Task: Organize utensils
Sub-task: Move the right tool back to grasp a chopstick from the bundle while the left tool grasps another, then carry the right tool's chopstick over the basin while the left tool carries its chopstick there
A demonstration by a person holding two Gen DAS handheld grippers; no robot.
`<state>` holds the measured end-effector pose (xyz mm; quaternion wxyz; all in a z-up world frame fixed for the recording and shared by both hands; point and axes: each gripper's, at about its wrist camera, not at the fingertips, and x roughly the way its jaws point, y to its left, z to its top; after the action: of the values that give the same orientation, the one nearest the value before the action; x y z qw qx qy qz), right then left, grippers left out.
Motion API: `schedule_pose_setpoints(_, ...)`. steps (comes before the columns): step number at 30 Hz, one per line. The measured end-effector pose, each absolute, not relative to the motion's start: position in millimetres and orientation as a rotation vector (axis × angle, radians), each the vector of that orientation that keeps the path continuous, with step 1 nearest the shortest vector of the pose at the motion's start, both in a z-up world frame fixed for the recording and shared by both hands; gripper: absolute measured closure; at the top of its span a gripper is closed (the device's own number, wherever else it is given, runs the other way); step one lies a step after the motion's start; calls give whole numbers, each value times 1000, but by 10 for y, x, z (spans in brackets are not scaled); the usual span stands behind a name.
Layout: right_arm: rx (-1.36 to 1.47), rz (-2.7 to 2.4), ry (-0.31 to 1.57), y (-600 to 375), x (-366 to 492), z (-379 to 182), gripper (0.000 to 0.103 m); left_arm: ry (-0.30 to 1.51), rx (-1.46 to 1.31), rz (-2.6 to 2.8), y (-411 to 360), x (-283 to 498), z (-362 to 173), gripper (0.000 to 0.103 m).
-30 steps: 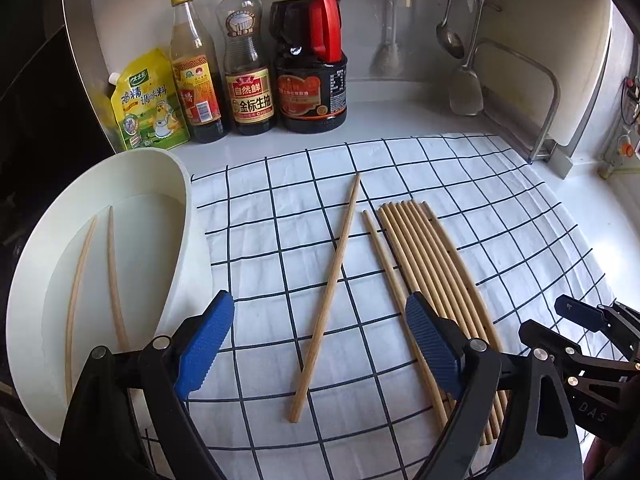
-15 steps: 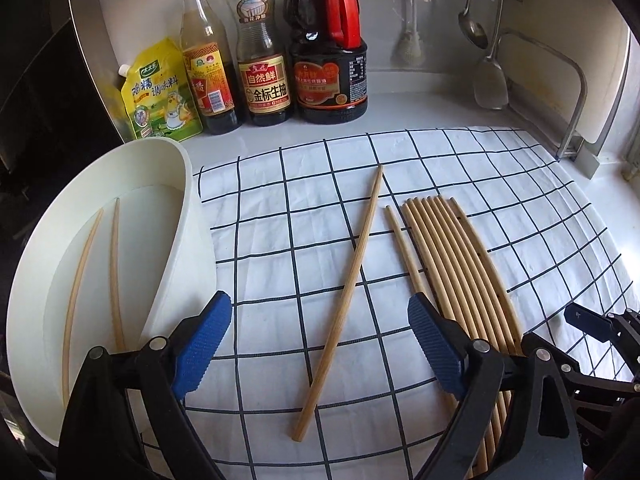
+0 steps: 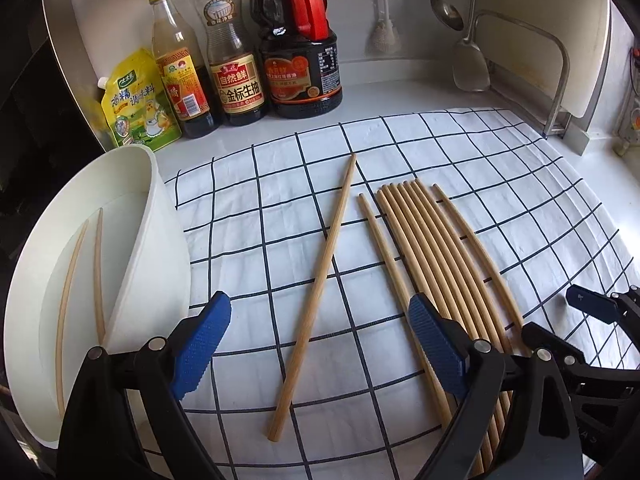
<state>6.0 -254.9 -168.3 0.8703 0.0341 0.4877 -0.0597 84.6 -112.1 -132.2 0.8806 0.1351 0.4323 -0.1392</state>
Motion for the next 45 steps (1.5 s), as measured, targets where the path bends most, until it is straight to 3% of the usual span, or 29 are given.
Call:
schedule_pose_setpoints(26,13,-96,996,-2563,92,-1747,45,974,167,-247,-1055,1122,-1608,17)
schedule_pose_setpoints(29,-4,-82,994,-2541,138,-1745,45,987,138,-261,-1048,1148,-1599,26)
schedule_pose_setpoints(32,-21,-47,989,-2497,158,-1738,56,989,139,-270,-1065,1126,-1579,39)
schedule_pose_setpoints(35,-44,-12,987,-2444,161,-1733,71,986,142,-281,-1078,1099,-1551,64)
schedule_pose_setpoints(37,-55,1,989,-2418,157,-1731,83,989,149,-296,-1097,1076,-1536,92)
schedule_pose_setpoints(39,-60,8,995,-2414,163,-1730,96,989,167,-294,-1125,1042,-1535,96)
schedule_pose_setpoints(45,26,11,994,-2533,108,-1697,97,1020,151,-301,-1101,937,-1490,96)
